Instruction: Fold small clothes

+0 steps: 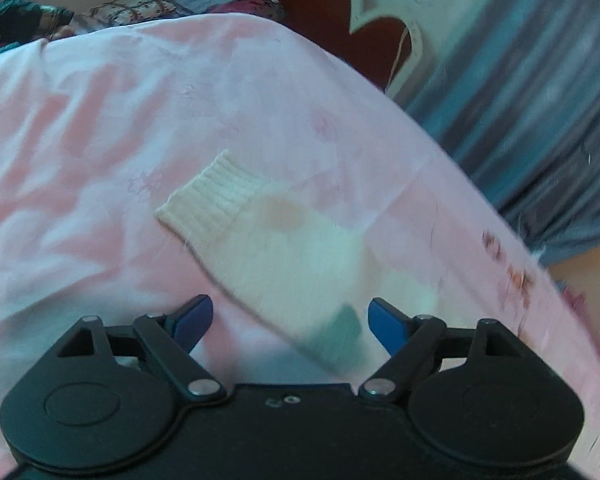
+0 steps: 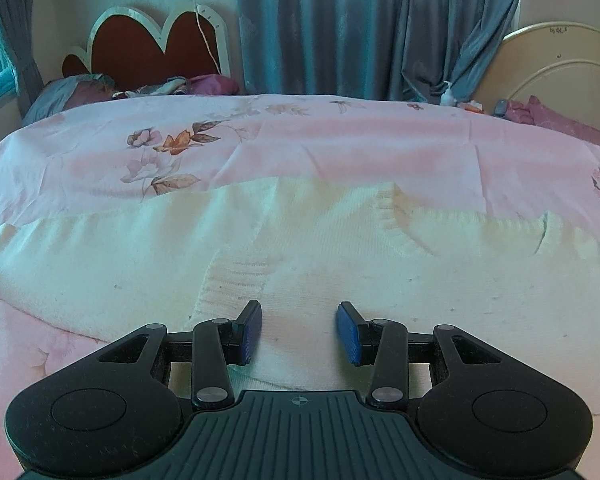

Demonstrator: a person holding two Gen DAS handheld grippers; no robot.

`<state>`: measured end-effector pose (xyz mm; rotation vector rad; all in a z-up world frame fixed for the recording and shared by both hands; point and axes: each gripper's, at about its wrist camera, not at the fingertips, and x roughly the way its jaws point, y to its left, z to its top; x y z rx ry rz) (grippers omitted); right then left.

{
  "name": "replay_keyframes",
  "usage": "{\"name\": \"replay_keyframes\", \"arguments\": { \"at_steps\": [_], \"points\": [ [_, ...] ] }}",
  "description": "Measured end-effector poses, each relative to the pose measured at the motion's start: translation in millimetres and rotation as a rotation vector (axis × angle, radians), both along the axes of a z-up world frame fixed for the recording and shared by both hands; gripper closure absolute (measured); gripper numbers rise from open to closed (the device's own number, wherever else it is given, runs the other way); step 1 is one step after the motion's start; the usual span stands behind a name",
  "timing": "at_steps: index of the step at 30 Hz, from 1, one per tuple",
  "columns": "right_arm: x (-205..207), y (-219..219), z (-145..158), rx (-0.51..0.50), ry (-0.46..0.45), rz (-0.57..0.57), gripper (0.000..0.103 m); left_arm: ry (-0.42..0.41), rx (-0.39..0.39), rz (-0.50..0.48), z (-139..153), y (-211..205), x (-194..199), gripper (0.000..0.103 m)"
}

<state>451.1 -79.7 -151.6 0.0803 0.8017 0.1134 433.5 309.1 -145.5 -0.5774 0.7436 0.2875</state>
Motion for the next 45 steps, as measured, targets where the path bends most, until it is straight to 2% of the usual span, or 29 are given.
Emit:
{"name": "replay_keyframes", "arguments": {
  "at_steps": [2, 4, 7, 10, 12, 15, 17, 21, 26, 30, 33, 36, 38, 40, 42, 43, 44, 45],
  "points": [
    [0, 3, -2, -0.017, -0.003, 0.006, 0.061, -0.028, -0.009, 0.031, -2, 4, 5, 0.039],
    [-1, 6, -3, -0.040, -0.009, 0.015, 0.061, -0.043, -0.007, 0.067, -5, 8, 6, 0.073],
    [-4, 2, 1, 0.004, -0.025, 0.001, 0.061, -0.053, -0.001, 0.100, -7, 11, 6, 0.088],
    [-2, 8, -7, -0.050, -0.019, 0.024, 0.061, -0.076, 0.032, 0.080, -1, 5, 5, 0.095],
    [-1, 9, -5, -0.066, -0.017, 0.036, 0.061, -0.108, 0.053, 0.067, 9, -1, 3, 0.096],
    [-3, -5, 3, 0.035, -0.030, 0.006, 0.061, -0.186, 0.107, -0.002, 34, -22, -1, 0.096],
    [-8, -11, 7, 0.044, -0.047, -0.012, 0.061, -0.235, 0.121, -0.070, 51, -41, -1, 0.096],
    [-16, -29, 14, 0.067, -0.054, -0.041, 0.061, -0.314, 0.120, -0.242, 79, -97, 5, 0.096],
    [-34, -65, 23, 0.085, -0.071, -0.098, 0.061, -0.351, 0.083, -0.476, 89, -191, 17, 0.096],
    [-52, -101, 28, 0.083, -0.083, -0.153, 0.061, -0.343, 0.072, -0.653, 80, -270, 21, 0.096],
    [-65, -131, 28, 0.086, -0.074, -0.197, 0.061, -0.305, 0.074, -0.774, 60, -323, 20, 0.096],
    [-77, -156, 26, 0.096, -0.059, -0.224, 0.061, -0.235, 0.128, -0.871, 35, -365, 19, 0.095],
    [-83, -169, 26, 0.116, -0.054, -0.235, 0.061, -0.182, 0.171, -0.908, 19, -381, 18, 0.091],
    [-86, -178, 26, 0.145, -0.052, -0.237, 0.061, -0.136, 0.205, -0.931, 9, -388, 16, 0.076],
    [-88, -182, 27, 0.175, -0.053, -0.234, 0.061, -0.125, 0.218, -0.931, 6, -386, 0, 0.069],
    [-87, -183, 28, 0.190, -0.054, -0.231, 0.052, -0.129, 0.227, -0.921, 6, -382, -3, 0.061],
    [-88, -184, 29, 0.208, -0.058, -0.226, 0.027, -0.129, 0.236, -0.910, 7, -380, -4, 0.055],
    [-88, -183, 30, 0.223, -0.070, -0.217, 0.018, -0.132, 0.242, -0.891, 7, -374, -6, 0.046]
  ]
}}
